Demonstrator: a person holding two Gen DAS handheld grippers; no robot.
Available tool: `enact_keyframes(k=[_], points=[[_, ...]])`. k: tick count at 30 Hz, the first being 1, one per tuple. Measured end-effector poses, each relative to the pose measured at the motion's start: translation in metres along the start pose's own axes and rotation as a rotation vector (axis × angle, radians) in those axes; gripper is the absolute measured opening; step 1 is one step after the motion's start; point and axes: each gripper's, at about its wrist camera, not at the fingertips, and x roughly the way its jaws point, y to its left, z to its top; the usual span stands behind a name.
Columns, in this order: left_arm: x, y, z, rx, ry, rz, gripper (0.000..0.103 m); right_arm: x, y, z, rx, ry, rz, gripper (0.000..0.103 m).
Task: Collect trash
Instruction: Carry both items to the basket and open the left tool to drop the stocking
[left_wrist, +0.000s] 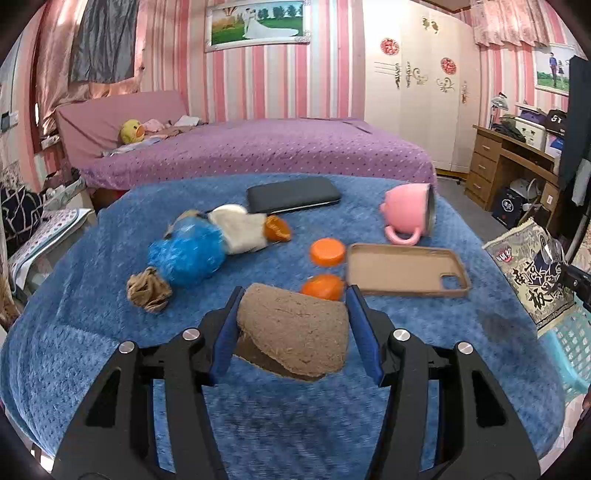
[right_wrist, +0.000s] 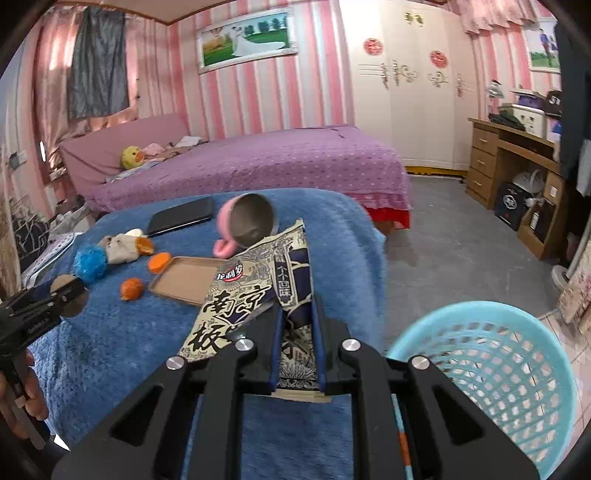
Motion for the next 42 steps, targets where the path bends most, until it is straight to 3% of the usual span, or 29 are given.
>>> enact_keyframes(k=[9,22,31,42], points=[[-0.005,-0.045,0.008,-0.008,0.0,-0.058,0.054,-0.018,-0.055,-0.01,0.058,-0.004,-0.061,0.015],[-0.006,-0.141,0.011,0.046,0.003,-0.188,0.054,-0.042,-0.145,-0.031,0.138,0.016,-0.206,0.015],[-0.015,-0.225,0.003,0.128,-0.01,-0.272,0.054,-0.049,-0.189,-0.045,0.176,0.045,-0.272,0.015],[-0.038,-0.312,-0.012,0.239,-0.01,-0.386,0.055,-0.059,-0.213,-0.055,0.23,0.045,-0.304,0.015]])
